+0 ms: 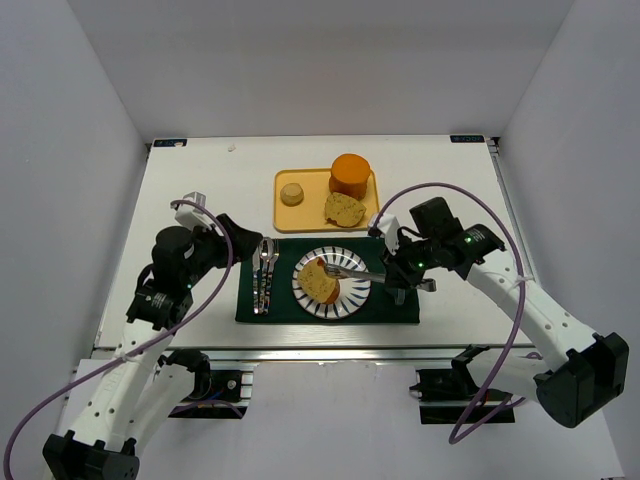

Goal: Place the bread

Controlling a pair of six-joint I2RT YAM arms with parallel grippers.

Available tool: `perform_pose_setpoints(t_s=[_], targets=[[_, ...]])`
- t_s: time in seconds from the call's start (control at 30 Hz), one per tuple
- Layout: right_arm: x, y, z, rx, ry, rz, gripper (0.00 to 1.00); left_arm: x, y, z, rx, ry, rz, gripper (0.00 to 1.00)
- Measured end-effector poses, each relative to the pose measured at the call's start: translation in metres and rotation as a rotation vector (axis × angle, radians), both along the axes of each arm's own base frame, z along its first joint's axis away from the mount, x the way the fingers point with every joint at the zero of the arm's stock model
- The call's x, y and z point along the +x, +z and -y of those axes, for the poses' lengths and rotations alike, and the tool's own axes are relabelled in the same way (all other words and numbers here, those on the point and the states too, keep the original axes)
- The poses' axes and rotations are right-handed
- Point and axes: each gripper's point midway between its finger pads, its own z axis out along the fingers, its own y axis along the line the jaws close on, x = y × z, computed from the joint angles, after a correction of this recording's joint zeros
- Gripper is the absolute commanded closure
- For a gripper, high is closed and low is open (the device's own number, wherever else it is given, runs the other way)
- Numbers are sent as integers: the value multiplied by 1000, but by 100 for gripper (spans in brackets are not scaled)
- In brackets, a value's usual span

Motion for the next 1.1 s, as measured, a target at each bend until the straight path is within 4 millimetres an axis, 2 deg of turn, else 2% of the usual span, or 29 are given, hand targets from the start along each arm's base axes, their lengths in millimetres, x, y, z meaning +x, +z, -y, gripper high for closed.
perform_pose_setpoints(t_s=[0.03,0.13,0.23,0.37,0.5,0.57,0.7,0.77,0.87,0.93,1.0,1.03,1.1], targets=[[0,-2,1,-7,-4,-1,67,-1,1,0,-1,-1,3,19],[1,-4,4,-20,-18,-1,58,-3,2,0,-6,-1,10,19],[3,-4,4,-21,-24,4,52,-4,4,0,-11,0,15,19],[4,-1,3,-12,-26,19,51,-5,4,-1,-12,0,14,19],[8,8,1,10,-37,53,54,-5,4,-1,-12,0,14,19],[14,16,0,25,-57,84,59,-5,5,-1,-13,0,15,19],[34,34,-3,63,-138,142,75,-5,5,-1,-13,0,15,19],[52,43,4,85,-233,173,84,-5,5,-1,-13,0,16,19],[92,53,33,112,-439,205,91,-5,5,-1,-13,-1,16,19],[123,54,67,119,-607,221,91,-5,5,0,-14,-3,15,19],[157,45,109,109,-778,233,89,-5,4,0,-14,-6,14,19],[164,41,125,99,-832,236,88,-5,4,1,-15,-7,13,19],[181,19,159,67,-942,235,85,-5,4,1,-16,-10,14,19]])
